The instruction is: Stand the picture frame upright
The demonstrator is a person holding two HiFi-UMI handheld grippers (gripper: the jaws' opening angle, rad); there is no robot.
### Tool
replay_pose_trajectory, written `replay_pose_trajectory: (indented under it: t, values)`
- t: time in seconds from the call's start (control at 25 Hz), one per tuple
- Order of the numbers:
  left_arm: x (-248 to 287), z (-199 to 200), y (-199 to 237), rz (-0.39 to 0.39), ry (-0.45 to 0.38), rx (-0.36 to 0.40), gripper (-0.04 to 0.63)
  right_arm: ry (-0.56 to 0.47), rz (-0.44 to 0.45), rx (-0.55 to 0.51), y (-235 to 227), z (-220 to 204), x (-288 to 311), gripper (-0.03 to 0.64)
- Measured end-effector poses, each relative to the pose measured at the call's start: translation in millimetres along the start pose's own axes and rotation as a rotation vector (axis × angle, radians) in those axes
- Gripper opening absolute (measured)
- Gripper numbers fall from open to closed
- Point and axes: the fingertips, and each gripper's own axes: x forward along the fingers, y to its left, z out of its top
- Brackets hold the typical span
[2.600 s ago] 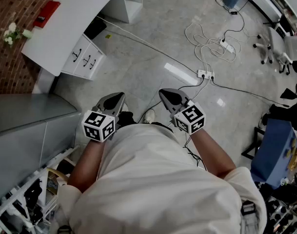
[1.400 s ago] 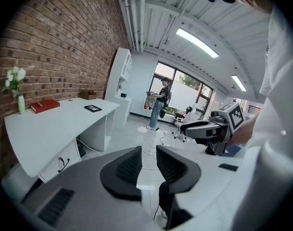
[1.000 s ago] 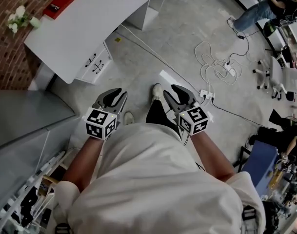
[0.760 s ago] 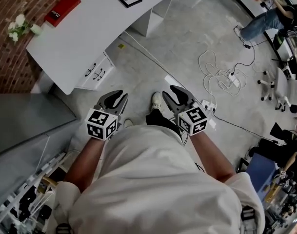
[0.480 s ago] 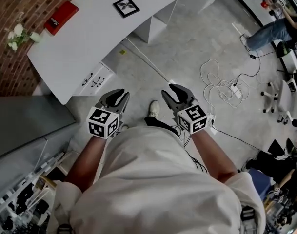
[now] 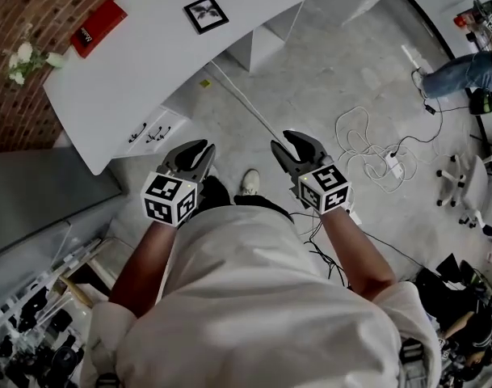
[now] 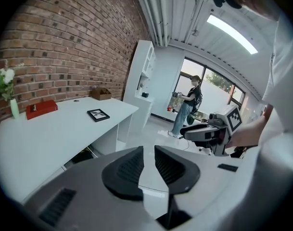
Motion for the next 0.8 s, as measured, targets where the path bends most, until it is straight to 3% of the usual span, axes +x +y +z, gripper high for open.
replay_pose_trajectory:
  t: [0.44,0.8]
  values:
    - [49,38,65,0.004,-0.027,-0.061,0.069,0.028,0.013,0.013,-44,42,70,0.153]
    - [101,100,140,-0.018,-0.044,-0.092,0.069,0.084,0.003,0.01,-96,101,147,0.153]
